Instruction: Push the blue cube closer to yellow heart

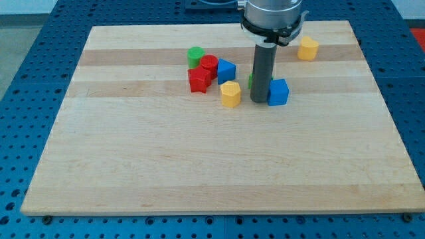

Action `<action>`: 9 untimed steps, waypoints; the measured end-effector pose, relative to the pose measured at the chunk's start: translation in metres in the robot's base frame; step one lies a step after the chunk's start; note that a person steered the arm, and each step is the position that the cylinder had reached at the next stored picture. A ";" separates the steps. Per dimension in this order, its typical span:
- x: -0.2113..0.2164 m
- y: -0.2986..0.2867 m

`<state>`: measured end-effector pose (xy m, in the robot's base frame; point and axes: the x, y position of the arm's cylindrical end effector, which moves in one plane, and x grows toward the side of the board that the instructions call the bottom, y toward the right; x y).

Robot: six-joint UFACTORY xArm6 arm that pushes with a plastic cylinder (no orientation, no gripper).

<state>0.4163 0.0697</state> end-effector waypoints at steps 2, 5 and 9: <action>-0.007 0.019; 0.026 0.038; -0.048 0.063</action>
<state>0.3680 0.1328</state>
